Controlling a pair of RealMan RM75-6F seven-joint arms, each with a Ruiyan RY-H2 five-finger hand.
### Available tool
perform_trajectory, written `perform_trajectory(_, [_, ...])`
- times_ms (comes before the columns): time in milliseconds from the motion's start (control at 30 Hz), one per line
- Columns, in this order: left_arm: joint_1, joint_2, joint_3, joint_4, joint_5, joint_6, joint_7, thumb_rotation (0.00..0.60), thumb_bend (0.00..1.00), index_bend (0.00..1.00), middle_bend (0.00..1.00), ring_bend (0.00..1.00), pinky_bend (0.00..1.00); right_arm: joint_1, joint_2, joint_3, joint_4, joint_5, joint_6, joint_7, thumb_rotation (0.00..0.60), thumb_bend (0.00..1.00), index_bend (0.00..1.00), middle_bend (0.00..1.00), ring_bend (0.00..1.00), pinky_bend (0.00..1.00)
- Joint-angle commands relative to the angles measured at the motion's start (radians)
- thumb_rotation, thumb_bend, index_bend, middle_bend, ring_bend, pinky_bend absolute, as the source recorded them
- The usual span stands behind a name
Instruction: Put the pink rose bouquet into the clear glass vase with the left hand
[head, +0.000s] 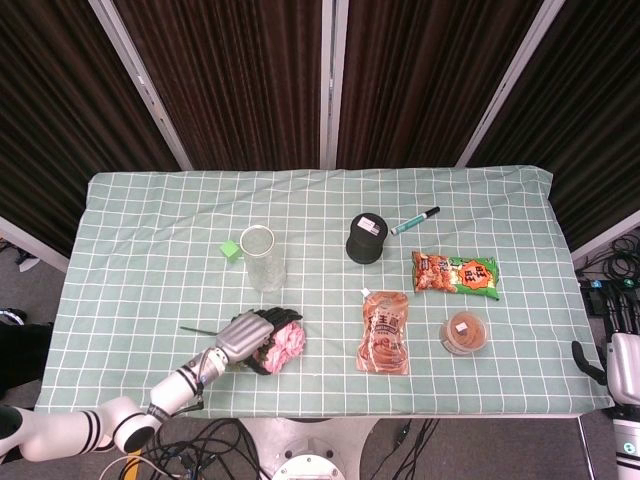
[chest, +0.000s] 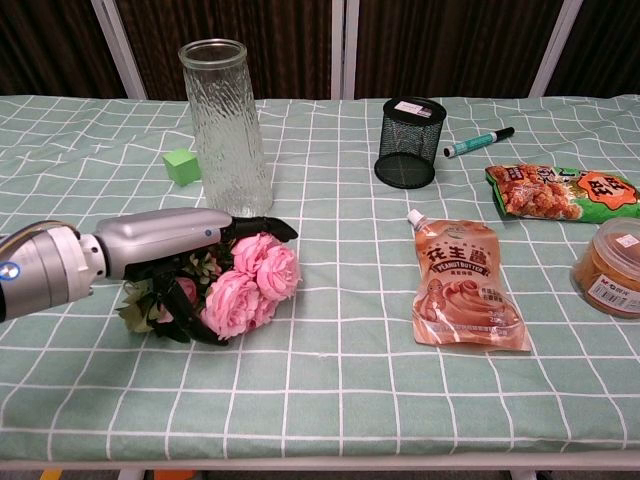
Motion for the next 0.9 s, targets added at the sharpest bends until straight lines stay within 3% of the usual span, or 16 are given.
perform_trajectory(33, [0.007, -0.007, -0.003, 0.002, -0.006, 0.019, 0.014, 0.6, 0.06, 0.13, 0.15, 0.18, 0.3, 0.0, -0.001, 0.0, 0.001, 0.001, -0.002, 0.0, 0.6, 0.26, 0.0, 0.0, 0.0, 0.0])
perform_trajectory(300, [0.007, 0.003, -0.003, -0.005, -0.023, 0.022, 0.034, 0.6, 0.09, 0.21, 0.26, 0.26, 0.38, -0.001, -0.001, 0.001, 0.002, 0.004, -0.004, 0.0, 0.6, 0.27, 0.0, 0.0, 0.0, 0.0])
perform_trajectory(600, [0.016, 0.006, -0.004, -0.008, -0.02, 0.056, 0.061, 0.6, 0.1, 0.47, 0.38, 0.36, 0.46, -0.002, 0.002, 0.002, -0.002, 0.009, -0.006, -0.002, 0.6, 0.27, 0.0, 0.0, 0.0, 0.0])
perform_trajectory(900, [0.044, 0.059, 0.001, -0.051, 0.014, 0.137, 0.07, 0.6, 0.12, 0.5, 0.44, 0.43, 0.52, -0.003, 0.006, 0.006, -0.005, 0.012, -0.006, -0.003, 0.6, 0.27, 0.0, 0.0, 0.0, 0.0])
